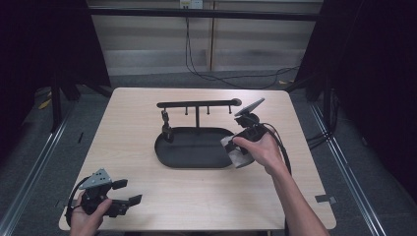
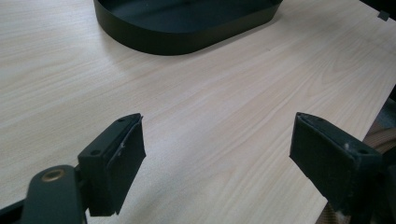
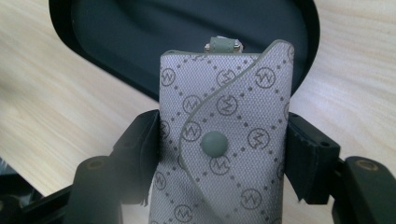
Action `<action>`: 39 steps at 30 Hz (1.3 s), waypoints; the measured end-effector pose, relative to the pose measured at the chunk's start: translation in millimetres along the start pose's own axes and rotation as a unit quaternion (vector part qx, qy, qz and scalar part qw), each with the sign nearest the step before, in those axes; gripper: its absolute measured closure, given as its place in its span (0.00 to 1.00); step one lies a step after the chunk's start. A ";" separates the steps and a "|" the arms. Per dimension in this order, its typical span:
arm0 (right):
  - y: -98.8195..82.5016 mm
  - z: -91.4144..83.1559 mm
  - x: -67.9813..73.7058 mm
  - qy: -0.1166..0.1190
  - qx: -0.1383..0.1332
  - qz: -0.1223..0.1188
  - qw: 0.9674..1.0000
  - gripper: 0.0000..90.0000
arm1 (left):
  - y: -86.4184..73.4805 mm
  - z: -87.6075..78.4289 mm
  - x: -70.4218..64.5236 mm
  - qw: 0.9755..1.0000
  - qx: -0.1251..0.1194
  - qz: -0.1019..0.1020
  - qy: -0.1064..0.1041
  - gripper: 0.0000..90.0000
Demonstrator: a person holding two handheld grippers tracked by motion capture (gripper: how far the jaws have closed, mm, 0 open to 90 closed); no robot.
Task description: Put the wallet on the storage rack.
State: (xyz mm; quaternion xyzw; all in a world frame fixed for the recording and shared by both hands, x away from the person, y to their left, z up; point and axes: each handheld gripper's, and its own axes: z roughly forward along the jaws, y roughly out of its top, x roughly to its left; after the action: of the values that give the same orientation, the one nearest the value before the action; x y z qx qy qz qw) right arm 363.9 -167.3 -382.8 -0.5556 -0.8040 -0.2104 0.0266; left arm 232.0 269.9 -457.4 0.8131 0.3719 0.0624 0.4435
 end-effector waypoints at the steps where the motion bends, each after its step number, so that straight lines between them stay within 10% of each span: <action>1: 0.9 0.7 -0.8 0.002 -0.005 0.000 1.000 0.38 | 0.0 -0.1 0.0 1.000 0.000 0.000 0.000 0.20; 17: 3.5 14.0 -16.3 0.020 -0.054 0.067 0.996 0.38 | 0.0 -0.2 0.2 1.000 -0.001 -0.001 -0.001 0.20; 39: 5.9 43.9 -22.2 0.039 -0.116 0.097 0.988 0.38 | 0.0 -0.8 0.4 1.000 0.000 0.000 -0.002 0.20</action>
State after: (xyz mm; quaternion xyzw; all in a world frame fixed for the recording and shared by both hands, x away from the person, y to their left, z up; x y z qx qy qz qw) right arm 386.0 -169.0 -427.1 -0.6213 -0.7151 -0.3200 0.0138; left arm 232.0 270.7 -457.0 0.8133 0.3709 0.0608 0.4442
